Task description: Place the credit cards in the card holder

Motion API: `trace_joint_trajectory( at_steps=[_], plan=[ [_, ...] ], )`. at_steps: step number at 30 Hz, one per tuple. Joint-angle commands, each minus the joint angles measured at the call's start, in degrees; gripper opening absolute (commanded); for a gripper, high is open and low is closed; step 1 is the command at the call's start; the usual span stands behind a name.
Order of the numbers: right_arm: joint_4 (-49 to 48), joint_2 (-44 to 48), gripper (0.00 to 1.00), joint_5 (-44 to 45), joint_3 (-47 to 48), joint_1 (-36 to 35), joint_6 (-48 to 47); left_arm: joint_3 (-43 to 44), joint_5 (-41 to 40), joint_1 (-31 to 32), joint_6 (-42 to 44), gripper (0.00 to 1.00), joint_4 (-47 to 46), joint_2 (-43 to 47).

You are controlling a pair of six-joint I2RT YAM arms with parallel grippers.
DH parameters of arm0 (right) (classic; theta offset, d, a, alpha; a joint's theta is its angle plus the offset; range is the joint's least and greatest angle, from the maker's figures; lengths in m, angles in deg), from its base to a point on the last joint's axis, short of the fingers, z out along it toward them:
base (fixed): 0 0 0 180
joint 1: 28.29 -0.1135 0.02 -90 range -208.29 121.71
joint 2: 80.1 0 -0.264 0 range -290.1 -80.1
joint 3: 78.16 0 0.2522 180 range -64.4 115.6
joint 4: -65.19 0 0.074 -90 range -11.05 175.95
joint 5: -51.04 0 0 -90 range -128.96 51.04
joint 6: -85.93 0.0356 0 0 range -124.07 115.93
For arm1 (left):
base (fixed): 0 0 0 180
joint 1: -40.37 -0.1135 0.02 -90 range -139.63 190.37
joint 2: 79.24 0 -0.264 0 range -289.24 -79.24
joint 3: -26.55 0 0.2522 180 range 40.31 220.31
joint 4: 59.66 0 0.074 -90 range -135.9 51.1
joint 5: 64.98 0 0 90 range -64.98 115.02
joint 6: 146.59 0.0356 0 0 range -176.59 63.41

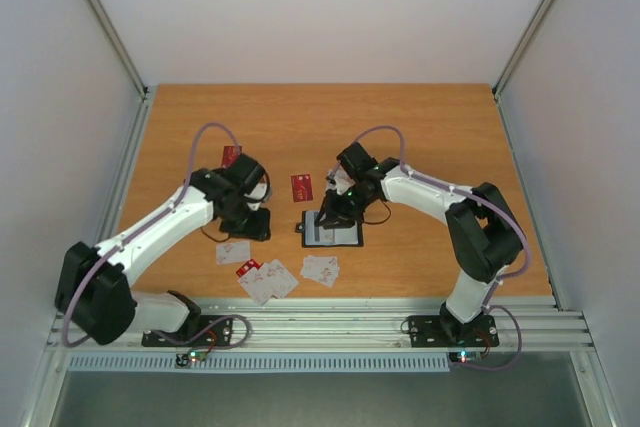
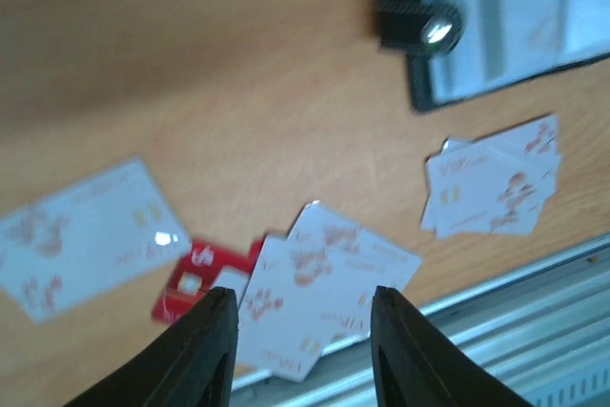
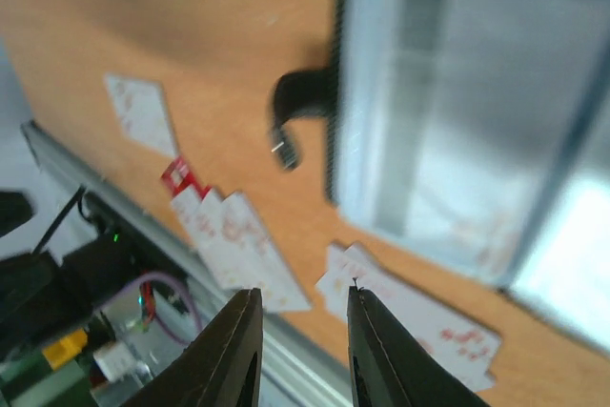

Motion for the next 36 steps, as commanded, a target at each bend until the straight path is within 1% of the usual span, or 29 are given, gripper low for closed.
trace_joint_trajectory(
  at_steps=[1,3,5,7,9,11,12,15,22,28,32,36],
  plan=[
    [4.36,3.48,0.28,-2.88,1.58,-5.28,-4.86,-5.78,-0.81,-0.22,-7.83,0.41,8.04,6.17],
    [4.03,3.33,0.29,-2.42,1.35,-8.52,-4.69,-8.72,0.5,-0.24,-9.92,0.38,9.15,9.34],
    [2.72,2.62,0.31,-1.05,1.0,-11.81,-3.45,-11.67,1.8,-0.16,-11.88,0.33,8.99,11.95],
    [0.62,1.28,0.32,-0.32,0.62,-14.54,-1.29,-13.35,2.87,-0.13,-13.56,0.31,9.41,13.13],
    [-0.65,-0.18,0.32,0.29,1.14,-17.22,-0.24,-15.0,2.42,-0.05,-16.76,0.35,10.69,13.85],
    [-0.81,-1.79,0.32,1.14,2.63,-19.94,-0.18,-17.25,1.42,0.03,-21.1,0.44,11.09,15.91],
    [-0.82,-2.59,0.32,1.44,3.46,-21.27,-0.17,-18.46,1.77,0.11,-24.51,0.45,10.52,17.42],
    [-1.65,-5.19,0.32,1.53,5.61,-24.09,0.1,-20.72,0.58,0.13,-30.74,0.5,9.94,22.31],
    [-7.22,-8.73,0.27,-0.56,6.2,-24.93,2.74,-29.69,3.66,0.18,-41.55,0.6,3.95,28.76],
    [-9.26,-11.58,0.2,-1.44,7.95,-24.88,3.01,-36.1,7.01,0.3,-47.4,0.6,-4.2,32.35],
    [-10.62,-13.32,0.19,-1.93,8.41,-24.87,3.2,-38.77,8.28,0.72,-50.15,0.58,-10.44,34.58],
    [-11.57,-14.96,0.18,-2.24,7.97,-24.8,3.2,-40.89,8.29,1.41,-51.92,0.57,-13.55,34.88]
  ],
)
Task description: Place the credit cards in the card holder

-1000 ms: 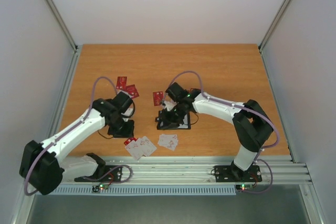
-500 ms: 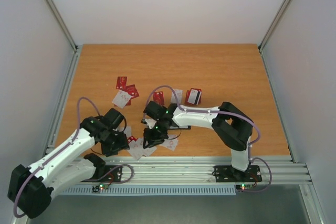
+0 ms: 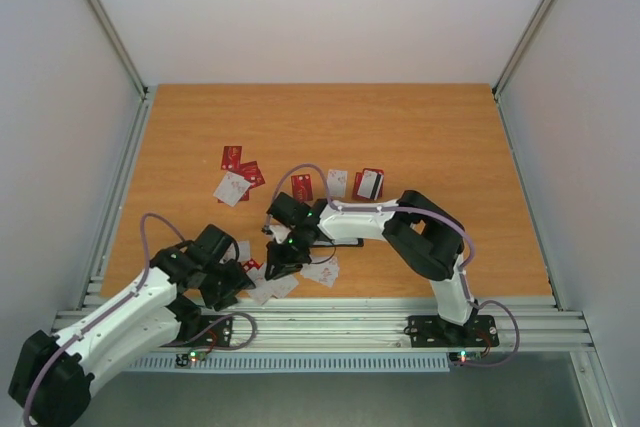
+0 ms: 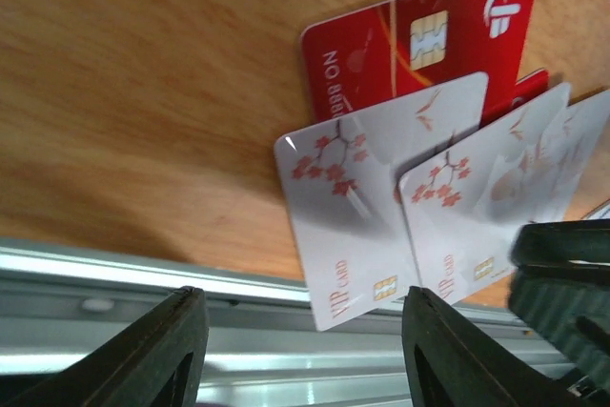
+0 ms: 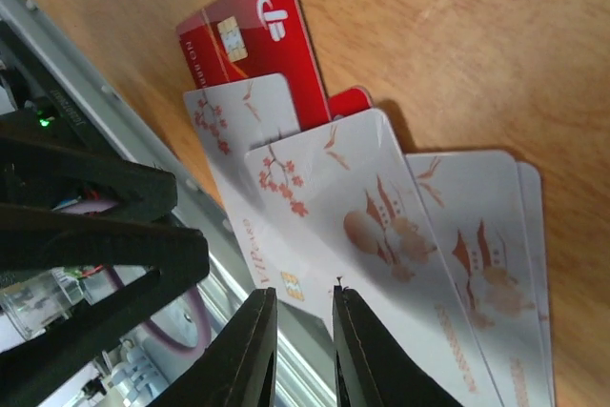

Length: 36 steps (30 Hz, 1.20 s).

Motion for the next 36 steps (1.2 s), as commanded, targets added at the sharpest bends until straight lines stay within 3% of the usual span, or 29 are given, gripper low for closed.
trace_joint_trajectory(
  at_steps=[1,15,36],
  plan=[
    [-2.13,-2.29,0.18,-0.75,0.72,-0.01,0.47,-2.51,1.19,0.82,-4.61,0.57,-8.33,0.37],
    [-6.93,-4.9,0.16,-1.27,-5.32,1.6,2.19,-7.37,-0.65,5.02,-9.89,0.51,-18.23,-2.18],
    [-9.55,-6.25,0.15,-2.33,-8.79,1.61,3.01,-11.65,-5.72,6.05,-12.82,0.34,-27.18,2.65]
  ],
)
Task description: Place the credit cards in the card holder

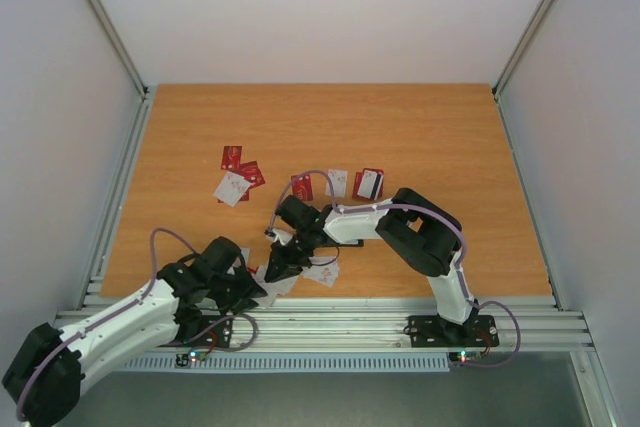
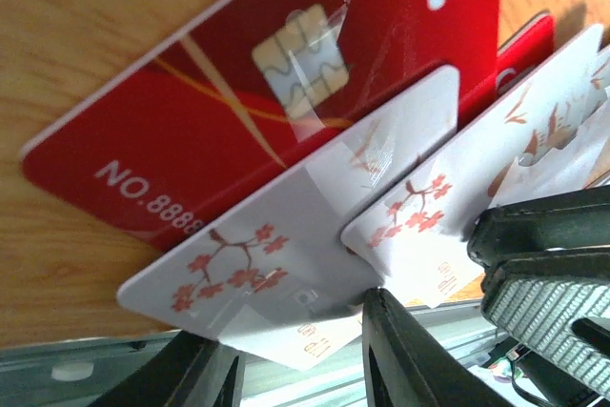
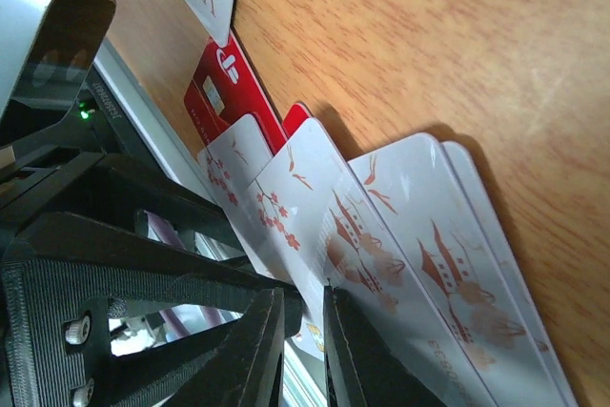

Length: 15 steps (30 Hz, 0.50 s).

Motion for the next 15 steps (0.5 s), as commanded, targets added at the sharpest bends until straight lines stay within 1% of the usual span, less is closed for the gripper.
trace_joint_trajectory(
  at_steps=[1,10,15],
  plan=[
    [3.83,-3.79,0.14,5.14,-2.55,-0.26,0.33,-1.06,-10.46,-0.45,0.31,0.33,-6.86,2.27],
    [3.96,-3.31,0.14,5.32,-3.48,-0.27,0.33,1.94,-15.03,-0.45,1.09,0.26,0.04,11.12],
    [4.46,-3.25,0.14,5.15,-3.18,-0.27,0.3,2.02,-15.88,-0.47,0.9,0.25,0.38,13.16]
  ],
)
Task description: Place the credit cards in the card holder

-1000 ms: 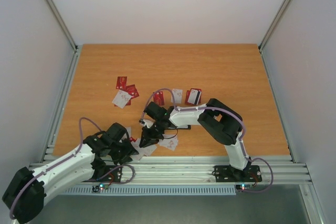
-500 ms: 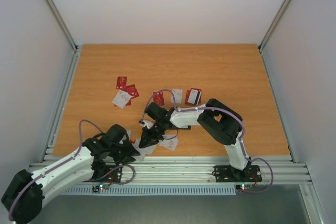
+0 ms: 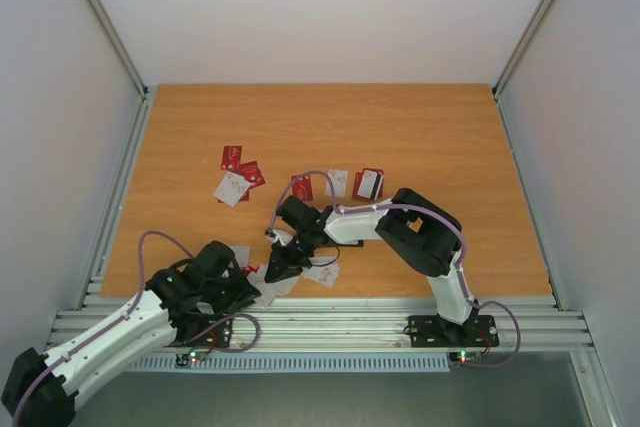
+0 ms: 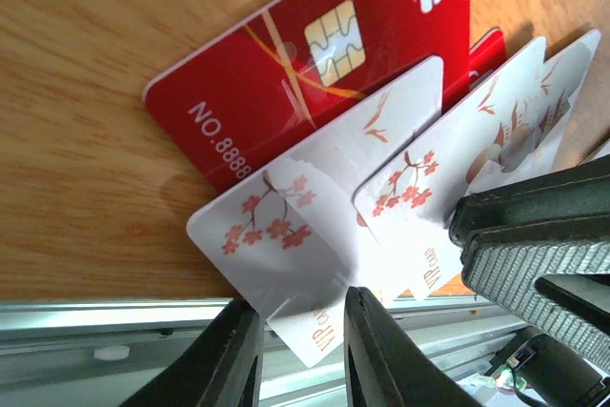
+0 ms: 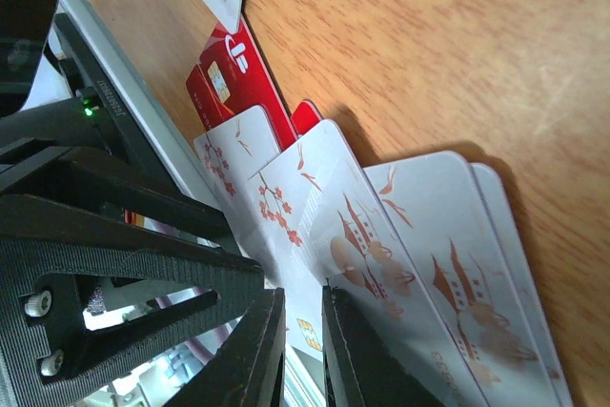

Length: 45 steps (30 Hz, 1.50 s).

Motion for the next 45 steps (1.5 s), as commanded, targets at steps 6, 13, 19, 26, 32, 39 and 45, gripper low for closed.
trace_joint_trajectory(
  at_steps=[6,13,19,26,32,39,45],
  plan=[
    [6.63,-3.04,0.14,5.52,-1.9,-0.34,0.24,2.41,-12.6,-1.01,1.15,0.25,-8.79,1.74],
    [7.05,-2.78,0.14,5.61,-2.14,-0.34,0.24,1.02,-10.8,-1.03,0.8,0.28,-14.74,-2.56],
    [6.06,-2.6,0.14,5.61,-3.15,-0.33,1.05,2.4,-10.83,-1.04,1.48,0.28,-16.99,-3.46],
    [6.08,-3.02,0.14,4.44,-3.21,-0.01,2.03,8.15,-14.53,-1.01,5.9,0.27,-11.73,-0.77],
    [6.0,-3.3,0.14,2.42,-2.79,0.69,3.76,7.95,-15.3,-1.01,6.42,0.27,-12.82,-0.85],
    [7.54,-3.49,0.14,2.24,-1.32,0.87,3.48,6.03,-13.26,-0.98,6.57,0.28,-18.46,-4.21],
    [7.8,-3.49,0.14,2.69,-1.43,1.66,3.57,4.96,-11.07,-1.05,7.48,0.28,-20.96,-7.84]
  ],
)
